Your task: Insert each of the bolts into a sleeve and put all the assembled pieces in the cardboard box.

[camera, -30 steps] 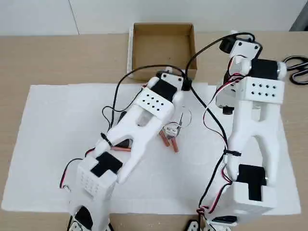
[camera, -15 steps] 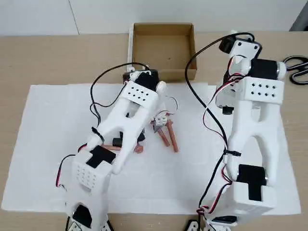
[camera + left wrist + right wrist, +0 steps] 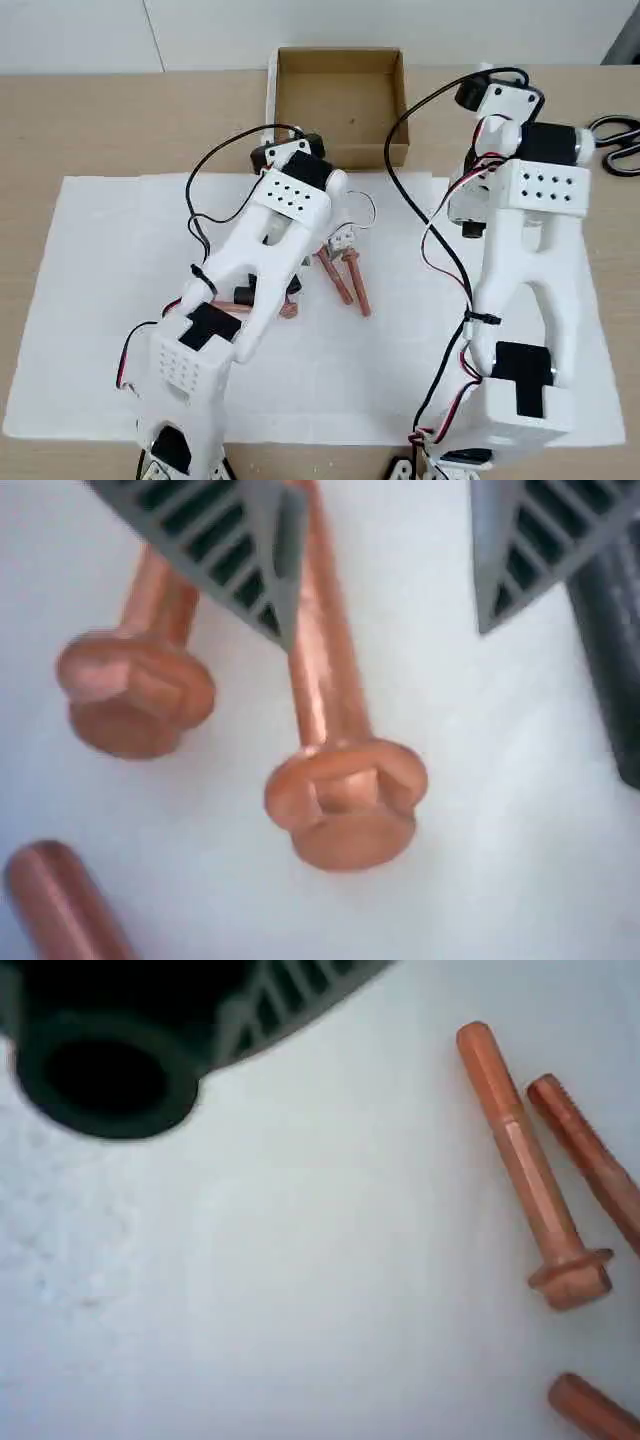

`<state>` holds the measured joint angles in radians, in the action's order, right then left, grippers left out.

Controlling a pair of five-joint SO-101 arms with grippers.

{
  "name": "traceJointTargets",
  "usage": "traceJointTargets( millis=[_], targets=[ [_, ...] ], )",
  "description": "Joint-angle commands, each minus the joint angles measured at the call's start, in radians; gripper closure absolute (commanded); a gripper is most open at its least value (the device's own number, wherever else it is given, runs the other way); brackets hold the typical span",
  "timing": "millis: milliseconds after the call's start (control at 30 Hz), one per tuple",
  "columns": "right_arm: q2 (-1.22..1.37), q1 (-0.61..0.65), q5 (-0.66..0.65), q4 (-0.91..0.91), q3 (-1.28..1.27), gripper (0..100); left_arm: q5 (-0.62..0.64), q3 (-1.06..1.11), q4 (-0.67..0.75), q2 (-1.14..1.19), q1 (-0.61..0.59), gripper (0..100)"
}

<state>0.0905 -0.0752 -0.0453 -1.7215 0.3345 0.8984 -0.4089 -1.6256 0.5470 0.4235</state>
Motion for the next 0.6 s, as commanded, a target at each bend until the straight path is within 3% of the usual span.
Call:
traceJointTargets(
  millis=[0,567],
  targets=[
    [-0.054,-0.002,0.0,-0.012,0.015,99.5,0.026,-0.03,0.031,0.006,-0.006,89],
    [-0.062,-0.001,-0.002,-0.005,-0.038,99.5,0.074,-0.15,0.031,0.226,-0.006,92]
  ],
)
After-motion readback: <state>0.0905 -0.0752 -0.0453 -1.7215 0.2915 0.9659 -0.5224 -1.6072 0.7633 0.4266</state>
